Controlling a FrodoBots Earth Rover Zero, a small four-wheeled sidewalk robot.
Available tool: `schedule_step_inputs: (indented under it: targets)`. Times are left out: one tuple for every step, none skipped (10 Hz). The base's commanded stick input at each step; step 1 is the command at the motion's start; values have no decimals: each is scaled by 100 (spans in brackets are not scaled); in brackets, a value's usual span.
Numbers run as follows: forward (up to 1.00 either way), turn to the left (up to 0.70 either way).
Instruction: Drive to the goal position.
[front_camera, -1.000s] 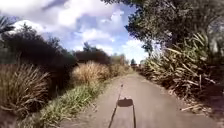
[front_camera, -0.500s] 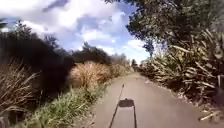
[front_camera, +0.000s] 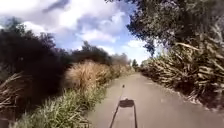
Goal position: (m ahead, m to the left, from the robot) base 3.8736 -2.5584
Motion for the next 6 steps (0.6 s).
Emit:
schedule_step_inputs:
  targets:
    - [70, 0]
    - [70, -2]
    - [70, -25]
    - [70, -35]
    - [70, -35]
    - [70, -35]
